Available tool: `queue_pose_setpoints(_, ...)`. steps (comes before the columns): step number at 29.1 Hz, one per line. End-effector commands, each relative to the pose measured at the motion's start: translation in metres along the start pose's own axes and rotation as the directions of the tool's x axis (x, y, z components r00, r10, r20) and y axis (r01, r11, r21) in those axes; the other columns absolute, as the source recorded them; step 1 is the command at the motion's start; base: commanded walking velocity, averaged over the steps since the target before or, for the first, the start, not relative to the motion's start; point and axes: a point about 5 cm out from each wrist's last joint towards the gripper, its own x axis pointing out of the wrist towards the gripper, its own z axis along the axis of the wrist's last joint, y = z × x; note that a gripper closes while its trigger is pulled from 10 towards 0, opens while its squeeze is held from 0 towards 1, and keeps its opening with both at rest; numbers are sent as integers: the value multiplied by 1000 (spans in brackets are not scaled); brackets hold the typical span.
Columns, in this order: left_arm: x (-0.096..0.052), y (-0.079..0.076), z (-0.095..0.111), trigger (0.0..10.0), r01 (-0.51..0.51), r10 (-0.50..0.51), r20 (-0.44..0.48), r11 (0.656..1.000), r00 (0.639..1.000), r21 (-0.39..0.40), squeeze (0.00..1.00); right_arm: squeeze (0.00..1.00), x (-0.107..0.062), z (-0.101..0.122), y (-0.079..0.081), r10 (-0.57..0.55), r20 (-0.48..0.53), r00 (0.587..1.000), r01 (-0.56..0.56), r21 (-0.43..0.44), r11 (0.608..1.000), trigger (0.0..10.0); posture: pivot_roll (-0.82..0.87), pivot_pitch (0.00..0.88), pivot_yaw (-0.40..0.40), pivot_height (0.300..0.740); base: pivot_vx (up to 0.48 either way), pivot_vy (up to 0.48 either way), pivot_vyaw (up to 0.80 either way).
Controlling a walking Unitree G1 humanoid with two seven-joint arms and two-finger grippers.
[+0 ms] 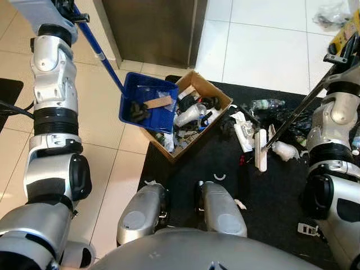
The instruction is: Sweep floor
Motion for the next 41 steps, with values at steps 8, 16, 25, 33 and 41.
queue_pose_setpoints(8,11,-52,16,10000,214,-239,166,965,957,155,0,0,0,5,8,16,47,999,-16,9,1000,10000,72,7,57,740,0,0,0)
queue_pose_setpoints(16,16,-94,17,10000,351,-403,190,901,895,255,0,0,-2,8,14,18,67,998,-20,28,999,10000,65,31,75,740,0,0,0)
queue_pose_setpoints(25,13,-131,19,10000,473,-577,201,787,792,397,0,0,-5,7,15,18,66,998,-20,33,999,10000,56,51,81,740,0,0,0)
queue_pose_setpoints(33,0,-165,17,10000,552,-704,215,679,677,483,0,0,-8,6,16,15,66,998,-17,36,999,10000,52,59,90,740,0,0,0)
queue_pose_setpoints(41,-3,-197,36,10000,548,-741,308,657,597,518,0,0,-12,5,17,9,67,998,-11,39,999,10000,32,62,106,740,0,0,0)
